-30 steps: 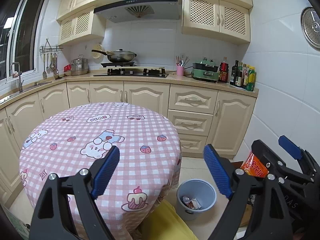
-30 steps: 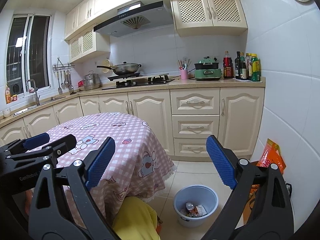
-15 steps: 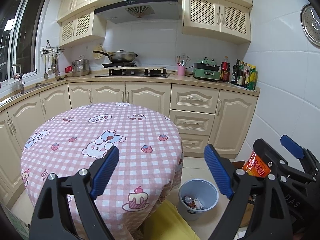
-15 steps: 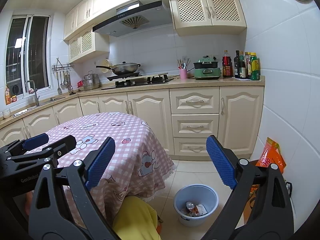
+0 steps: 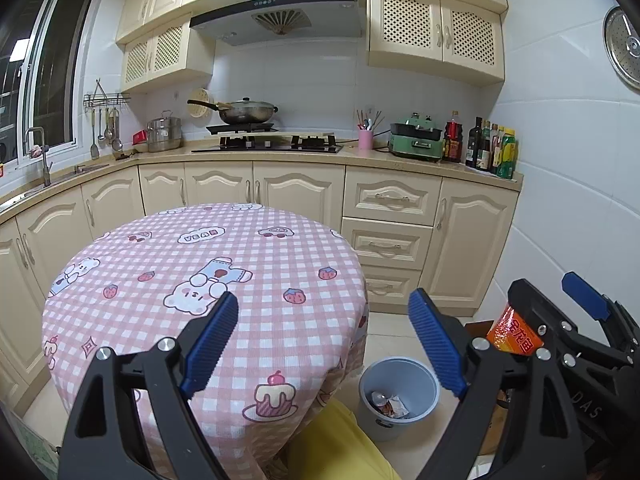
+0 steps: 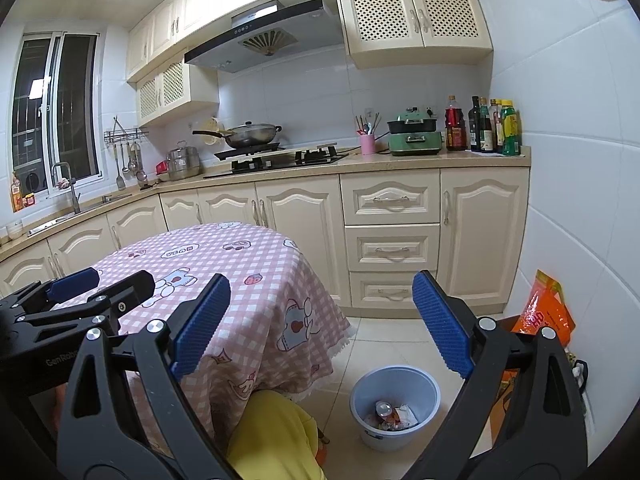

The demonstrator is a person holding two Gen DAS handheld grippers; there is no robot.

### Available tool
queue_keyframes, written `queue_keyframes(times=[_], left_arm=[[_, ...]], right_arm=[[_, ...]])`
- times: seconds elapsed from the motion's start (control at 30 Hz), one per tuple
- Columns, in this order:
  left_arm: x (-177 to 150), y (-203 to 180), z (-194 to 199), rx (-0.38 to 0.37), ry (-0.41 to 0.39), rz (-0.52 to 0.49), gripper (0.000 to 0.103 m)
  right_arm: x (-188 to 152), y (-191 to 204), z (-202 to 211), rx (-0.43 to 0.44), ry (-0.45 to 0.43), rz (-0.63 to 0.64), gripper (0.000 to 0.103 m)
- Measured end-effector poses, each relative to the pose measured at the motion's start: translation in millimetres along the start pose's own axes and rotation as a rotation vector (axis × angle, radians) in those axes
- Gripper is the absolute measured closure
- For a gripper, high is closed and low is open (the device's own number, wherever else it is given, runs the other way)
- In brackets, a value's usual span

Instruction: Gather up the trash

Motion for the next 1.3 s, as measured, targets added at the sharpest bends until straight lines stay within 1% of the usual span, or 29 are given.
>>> queue_keyframes(times=[1.3], left_arm=[[-3.3,2.5,-0.2,-0.007,-0.004,0.001,0.018]], right_arm=[[-1.3,-1.6,5.8,-0.023,0.002,0.007,0.012]])
Point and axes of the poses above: each gripper's, at about its wrist camera, not at the fingertips, and z roughly against the way its jaws point, y to its left, x to its top, the point moved 1 cm from there along -z, roughly the way its jaws point, and after that the axes turned 14 degrees about -z, right-handed, at the moved point
